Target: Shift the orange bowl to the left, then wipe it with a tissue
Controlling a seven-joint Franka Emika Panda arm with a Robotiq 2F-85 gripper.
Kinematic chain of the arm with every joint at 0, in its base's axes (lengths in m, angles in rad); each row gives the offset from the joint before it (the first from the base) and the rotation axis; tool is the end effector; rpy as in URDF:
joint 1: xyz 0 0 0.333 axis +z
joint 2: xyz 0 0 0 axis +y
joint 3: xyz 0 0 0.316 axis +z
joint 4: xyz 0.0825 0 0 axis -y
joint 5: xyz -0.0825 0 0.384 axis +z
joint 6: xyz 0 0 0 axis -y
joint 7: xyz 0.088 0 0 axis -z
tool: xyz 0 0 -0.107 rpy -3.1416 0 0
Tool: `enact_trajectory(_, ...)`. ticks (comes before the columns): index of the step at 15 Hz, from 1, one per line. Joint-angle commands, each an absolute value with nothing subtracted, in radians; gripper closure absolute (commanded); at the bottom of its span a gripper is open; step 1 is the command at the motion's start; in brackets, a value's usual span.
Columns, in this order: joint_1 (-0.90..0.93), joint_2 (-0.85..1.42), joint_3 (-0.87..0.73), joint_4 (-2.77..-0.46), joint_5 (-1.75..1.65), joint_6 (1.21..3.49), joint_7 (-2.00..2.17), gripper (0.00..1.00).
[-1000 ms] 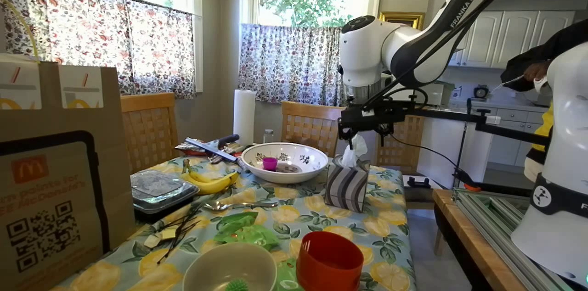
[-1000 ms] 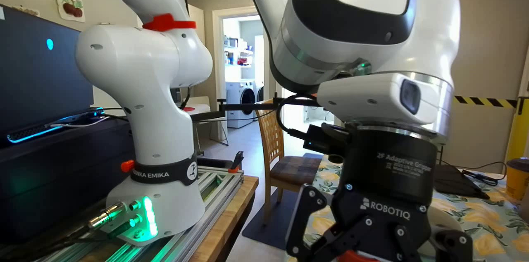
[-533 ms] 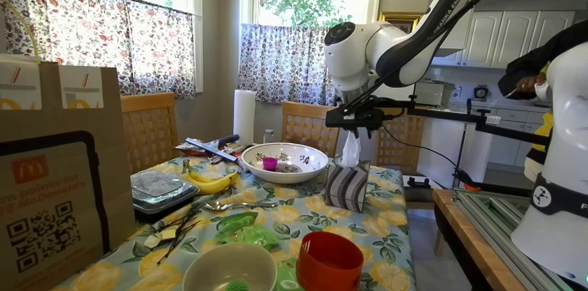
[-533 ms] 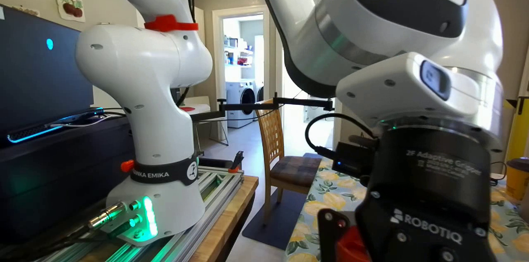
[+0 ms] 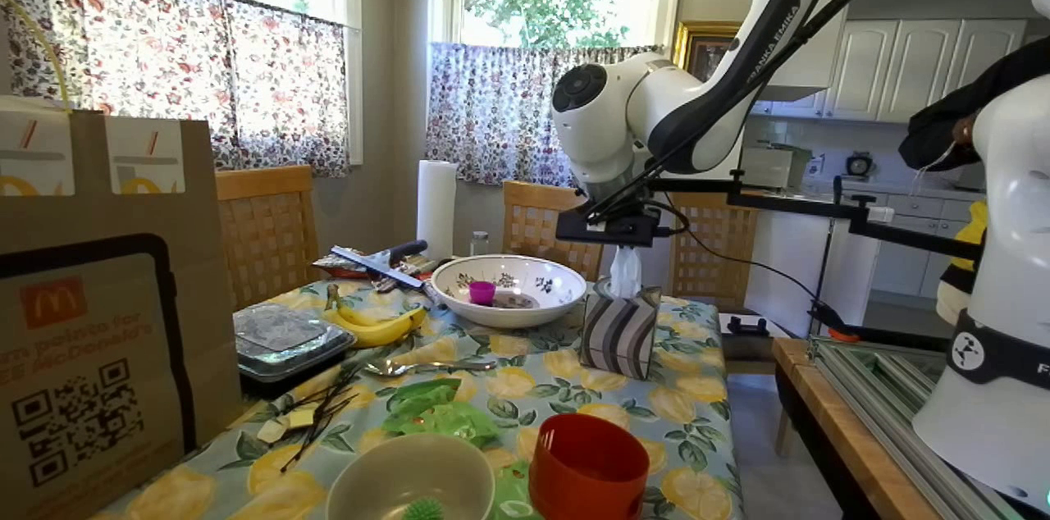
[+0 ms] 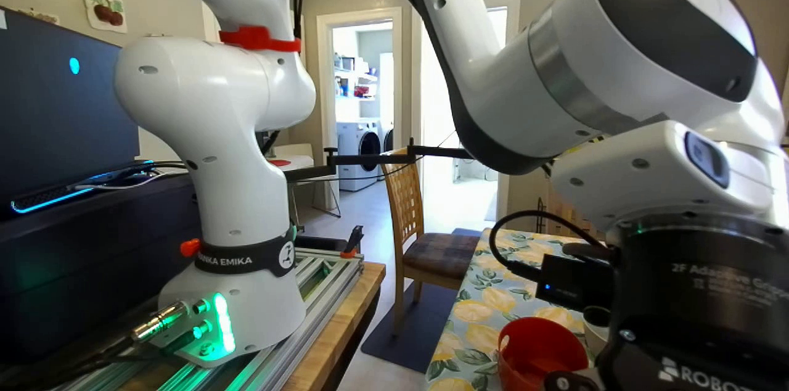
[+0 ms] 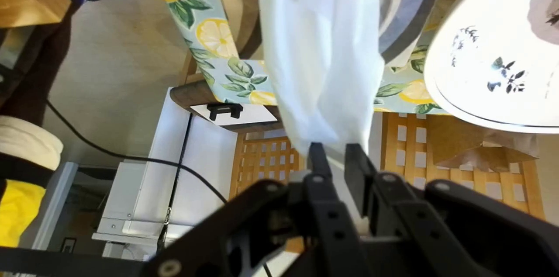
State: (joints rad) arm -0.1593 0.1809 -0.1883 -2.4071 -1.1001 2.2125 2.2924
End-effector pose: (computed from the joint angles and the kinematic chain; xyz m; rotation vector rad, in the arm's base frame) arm 0.4297 -0.1894 0.2259 1.5021 -1.8456 0.5505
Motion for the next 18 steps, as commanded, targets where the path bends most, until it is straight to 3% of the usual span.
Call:
enact_trajectory(1, -0.141, 0.141, -0.174, -2.453, -1.144, 2.262, 2.367, 0.49)
enact_trajectory(7, -0.131, 0.161, -0.151, -2.474, -1.116, 2.296, 2.348, 0.04)
enact_trajectory(8, -0.133, 0.162, -0.151, -2.482, -1.101, 2.294, 2.338, 0.01)
enact_trajectory(16, -0.136, 0.226, -0.154, -2.486, -1.017, 2.259, 2.288, 0.00)
enact_trajectory(17, -0.134, 0.235, -0.154, -2.484, -1.010, 2.257, 2.284, 0.05)
enact_trajectory(18, -0.134, 0.245, -0.154, -2.481, -1.005, 2.258, 2.277, 0.19)
